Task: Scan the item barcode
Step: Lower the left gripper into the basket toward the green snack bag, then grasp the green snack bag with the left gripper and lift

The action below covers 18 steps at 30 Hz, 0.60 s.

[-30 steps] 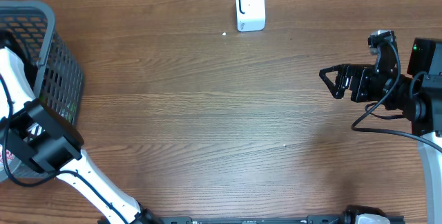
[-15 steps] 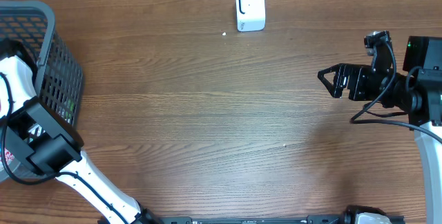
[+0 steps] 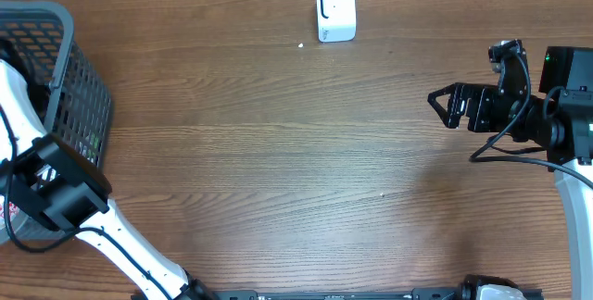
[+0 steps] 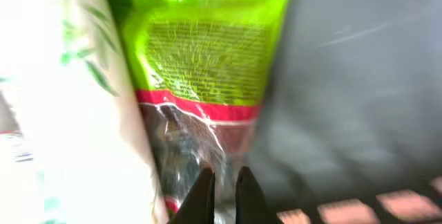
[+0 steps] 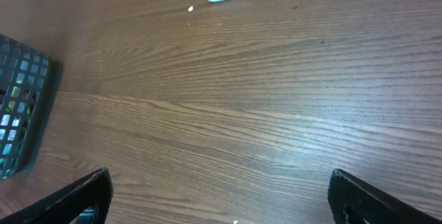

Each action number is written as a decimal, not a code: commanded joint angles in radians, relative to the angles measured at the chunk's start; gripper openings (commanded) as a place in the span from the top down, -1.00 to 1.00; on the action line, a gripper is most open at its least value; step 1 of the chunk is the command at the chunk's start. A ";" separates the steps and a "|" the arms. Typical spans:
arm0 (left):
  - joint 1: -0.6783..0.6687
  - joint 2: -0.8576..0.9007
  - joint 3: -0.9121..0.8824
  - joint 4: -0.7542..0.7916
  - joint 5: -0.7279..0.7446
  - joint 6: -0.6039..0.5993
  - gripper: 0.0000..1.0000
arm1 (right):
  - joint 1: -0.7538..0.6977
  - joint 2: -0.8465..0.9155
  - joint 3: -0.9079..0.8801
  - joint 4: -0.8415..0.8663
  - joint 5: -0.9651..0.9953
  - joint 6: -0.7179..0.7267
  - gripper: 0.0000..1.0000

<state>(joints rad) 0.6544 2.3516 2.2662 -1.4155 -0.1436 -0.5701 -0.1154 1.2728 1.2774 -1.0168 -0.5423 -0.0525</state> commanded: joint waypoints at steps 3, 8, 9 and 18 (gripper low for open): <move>-0.008 -0.007 0.232 -0.093 0.014 0.010 0.92 | 0.004 -0.003 0.024 0.005 0.003 -0.008 -1.00; -0.006 -0.005 0.239 -0.122 0.014 0.008 0.55 | 0.004 -0.003 0.024 0.005 0.003 -0.008 -1.00; -0.006 -0.005 0.224 -0.118 0.014 0.005 0.25 | 0.004 -0.003 0.024 0.004 0.003 -0.008 -1.00; -0.005 -0.003 -0.031 -0.005 0.024 -0.022 -0.59 | 0.004 -0.003 0.024 -0.001 0.003 -0.009 -1.00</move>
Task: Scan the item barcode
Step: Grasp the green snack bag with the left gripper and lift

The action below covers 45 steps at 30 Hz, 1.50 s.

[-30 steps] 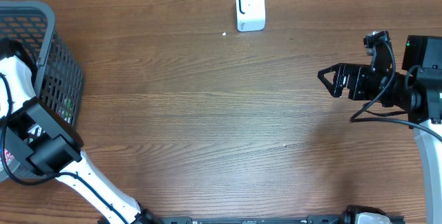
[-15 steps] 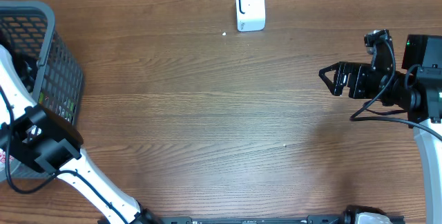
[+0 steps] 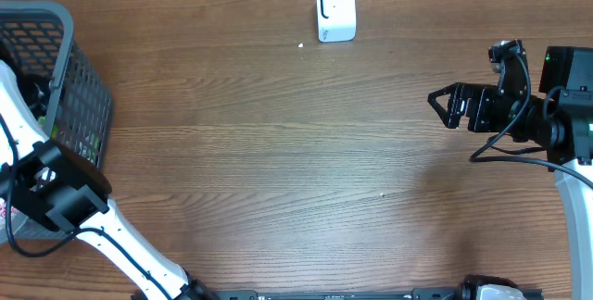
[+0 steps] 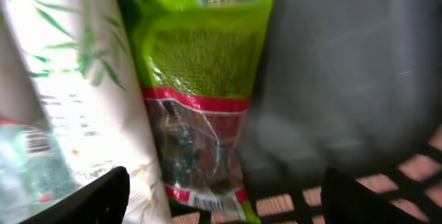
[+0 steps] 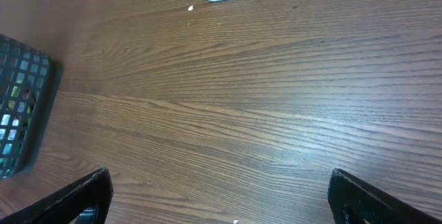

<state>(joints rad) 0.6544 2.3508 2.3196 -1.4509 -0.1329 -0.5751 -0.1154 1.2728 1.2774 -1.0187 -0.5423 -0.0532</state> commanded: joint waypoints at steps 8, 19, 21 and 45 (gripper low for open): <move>0.000 -0.002 -0.290 0.167 0.026 -0.069 -0.59 | 0.004 -0.003 0.024 -0.002 0.003 -0.008 -1.00; 0.013 -0.002 -0.460 0.306 0.022 -0.088 -0.65 | 0.004 -0.003 0.024 -0.002 0.003 -0.008 -1.00; 0.012 -0.002 -0.475 0.319 0.021 -0.074 0.08 | 0.004 -0.003 0.024 -0.001 0.003 -0.008 -1.00; 0.008 -0.096 0.253 -0.056 0.030 0.060 0.92 | 0.004 -0.003 0.024 0.003 0.010 -0.008 -1.00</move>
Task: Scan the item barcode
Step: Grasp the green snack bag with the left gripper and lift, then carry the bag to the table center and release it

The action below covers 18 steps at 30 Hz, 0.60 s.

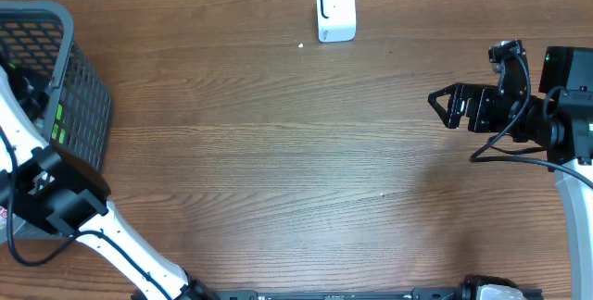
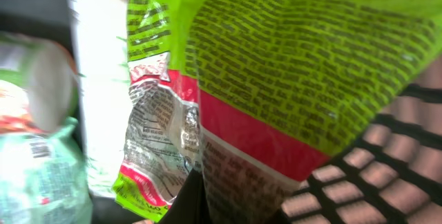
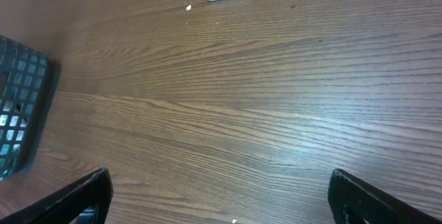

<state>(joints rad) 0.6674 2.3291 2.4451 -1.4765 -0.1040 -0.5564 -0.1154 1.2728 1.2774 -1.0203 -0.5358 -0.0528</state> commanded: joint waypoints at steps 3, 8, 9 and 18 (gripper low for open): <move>-0.016 -0.124 0.198 -0.053 0.007 0.065 0.92 | 0.004 -0.003 0.024 0.008 0.004 -0.008 -1.00; -0.085 -0.250 0.244 -0.055 0.027 0.166 0.92 | 0.004 -0.003 0.024 0.019 0.004 -0.008 -1.00; -0.114 -0.286 0.244 -0.055 0.026 0.189 0.92 | 0.004 -0.003 0.024 0.020 0.004 -0.008 -1.00; -0.460 -0.453 0.243 -0.109 -0.063 0.262 0.92 | 0.004 -0.003 0.024 0.020 0.003 -0.008 -1.00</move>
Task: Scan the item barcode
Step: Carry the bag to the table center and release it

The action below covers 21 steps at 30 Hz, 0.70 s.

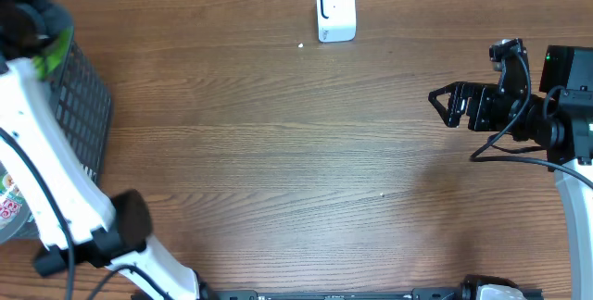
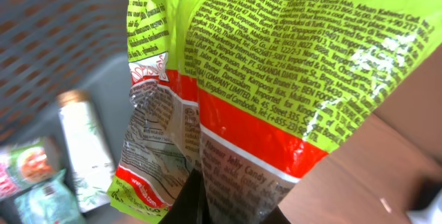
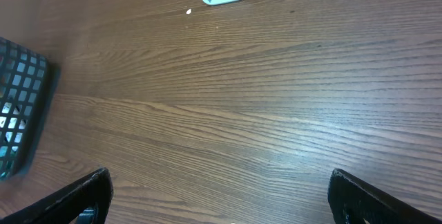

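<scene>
The green and red jelly candy bag (image 2: pixel 276 65) fills the left wrist view, hanging with its printed back toward the camera. My left gripper (image 2: pixel 224 202) is shut on its lower edge. In the overhead view the left gripper (image 1: pixel 26 8) is raised at the far left corner, with a bit of the green bag (image 1: pixel 57 45) showing over the basket. The white barcode scanner (image 1: pixel 335 8) stands at the table's far edge, also seen as scanner. My right gripper (image 1: pixel 447 106) hangs open at the right, holding nothing; its fingers (image 3: pixel 83 196) are wide apart.
A dark mesh basket (image 1: pixel 88 106) stands at the left edge of the table. Inside the basket (image 2: pixel 62 37) lie a white bottle (image 2: pixel 83 148) and several small packets (image 2: pixel 34 175). The right arm's base and cables sit at the right edge.
My left gripper has risen with the green bag from inside the basket to well above it. Wooden table now shows beside the bag. The right arm has not moved.
My left gripper was low in the basket, fingers close together at the green bag's end. Then it stood wide open over the bag. Then it was shut on the bag inside the basket, and now holds it high above the basket. The right gripper stayed open.
</scene>
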Each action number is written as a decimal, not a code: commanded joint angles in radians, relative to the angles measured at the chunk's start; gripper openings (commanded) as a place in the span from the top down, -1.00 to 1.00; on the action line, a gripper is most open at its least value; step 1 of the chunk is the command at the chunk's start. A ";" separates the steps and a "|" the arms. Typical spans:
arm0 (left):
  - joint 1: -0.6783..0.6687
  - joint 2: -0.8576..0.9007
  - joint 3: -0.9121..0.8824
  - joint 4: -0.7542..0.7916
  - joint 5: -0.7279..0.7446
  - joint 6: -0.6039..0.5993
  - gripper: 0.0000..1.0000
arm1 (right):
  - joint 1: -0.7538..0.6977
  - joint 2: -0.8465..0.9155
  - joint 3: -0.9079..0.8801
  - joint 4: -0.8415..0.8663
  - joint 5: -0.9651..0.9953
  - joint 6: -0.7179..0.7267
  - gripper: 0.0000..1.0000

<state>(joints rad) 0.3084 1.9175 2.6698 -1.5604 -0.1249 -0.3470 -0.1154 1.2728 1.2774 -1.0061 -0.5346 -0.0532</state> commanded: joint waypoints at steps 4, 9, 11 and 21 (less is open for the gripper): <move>-0.305 -0.016 -0.019 -0.129 -0.042 0.024 0.92 | 0.004 -0.003 0.024 0.007 0.002 -0.007 -1.00; -0.533 0.024 -0.243 -0.114 -0.058 -0.071 0.91 | 0.004 -0.003 0.024 0.009 0.002 -0.007 -1.00; -0.592 0.051 -0.332 -0.105 -0.080 -0.130 0.92 | 0.004 -0.003 0.024 0.008 0.003 -0.007 -1.00; -0.743 0.199 -0.779 0.194 0.001 -0.270 0.91 | 0.004 -0.003 0.024 0.005 0.003 -0.007 -1.00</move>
<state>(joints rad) -0.4179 2.1101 1.9732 -1.4242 -0.1555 -0.5598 -0.1150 1.2728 1.2774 -1.0061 -0.5350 -0.0528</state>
